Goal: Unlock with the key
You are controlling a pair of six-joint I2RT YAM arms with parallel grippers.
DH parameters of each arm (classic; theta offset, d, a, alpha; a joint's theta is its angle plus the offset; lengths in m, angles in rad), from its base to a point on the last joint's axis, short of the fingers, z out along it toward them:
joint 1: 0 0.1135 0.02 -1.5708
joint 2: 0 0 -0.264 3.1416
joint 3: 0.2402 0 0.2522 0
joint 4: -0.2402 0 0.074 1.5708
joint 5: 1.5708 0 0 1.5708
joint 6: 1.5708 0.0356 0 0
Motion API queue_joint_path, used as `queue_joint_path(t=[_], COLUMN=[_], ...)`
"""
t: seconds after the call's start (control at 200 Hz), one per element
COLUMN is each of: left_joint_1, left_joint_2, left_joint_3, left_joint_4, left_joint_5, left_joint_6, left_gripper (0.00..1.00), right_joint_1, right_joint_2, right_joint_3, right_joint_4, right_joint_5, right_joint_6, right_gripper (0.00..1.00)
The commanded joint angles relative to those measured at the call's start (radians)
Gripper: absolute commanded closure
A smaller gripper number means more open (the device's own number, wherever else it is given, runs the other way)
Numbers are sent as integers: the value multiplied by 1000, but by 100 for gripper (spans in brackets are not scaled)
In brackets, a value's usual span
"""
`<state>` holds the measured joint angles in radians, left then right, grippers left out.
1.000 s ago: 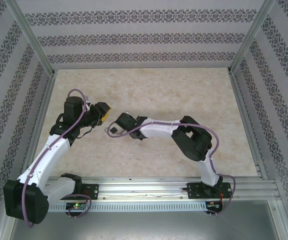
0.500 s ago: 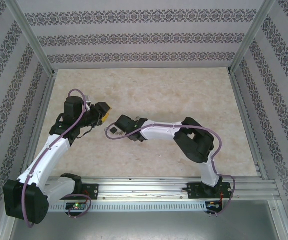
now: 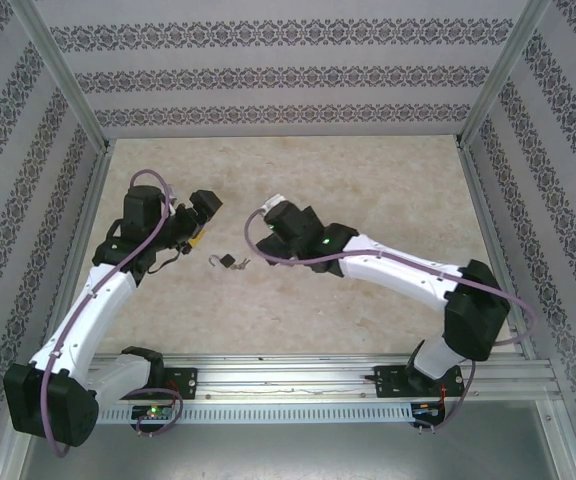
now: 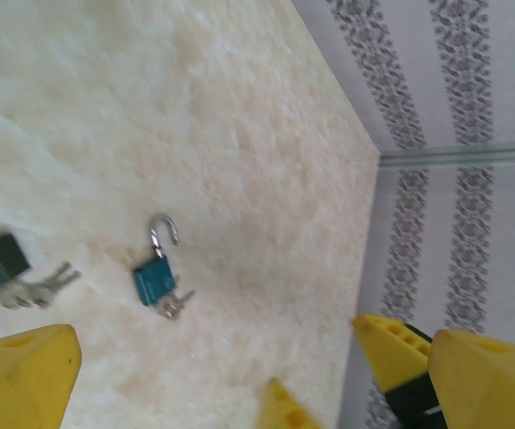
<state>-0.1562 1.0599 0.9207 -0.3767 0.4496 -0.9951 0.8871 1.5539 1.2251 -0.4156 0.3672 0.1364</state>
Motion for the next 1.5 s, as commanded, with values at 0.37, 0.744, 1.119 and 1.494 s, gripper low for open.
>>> queue_joint_path(t=[0.37,0.744,1.119,1.494], left_joint_1=[23,104,193,156], left_joint_2=[98,238,408,503], left_joint_3=[9,-411,-683,-553], left_joint_4=[-89,740,1462,1301], left_joint_5=[-686,-899,-633,-571], left_joint_6=[580,732,867,939], left_gripper=[1,1,1,1], right_joint_1=[-534,-727,-855,-807], right_joint_2=[-399,-318,-38,-11], right_joint_3=[-437,-822,-864,-897], right_joint_4=[334,1004,1347,1459], right_joint_5=[34,118,-181,-97], right_joint_6=[178,-50,-71,-107], right_gripper=[2,2,2,2])
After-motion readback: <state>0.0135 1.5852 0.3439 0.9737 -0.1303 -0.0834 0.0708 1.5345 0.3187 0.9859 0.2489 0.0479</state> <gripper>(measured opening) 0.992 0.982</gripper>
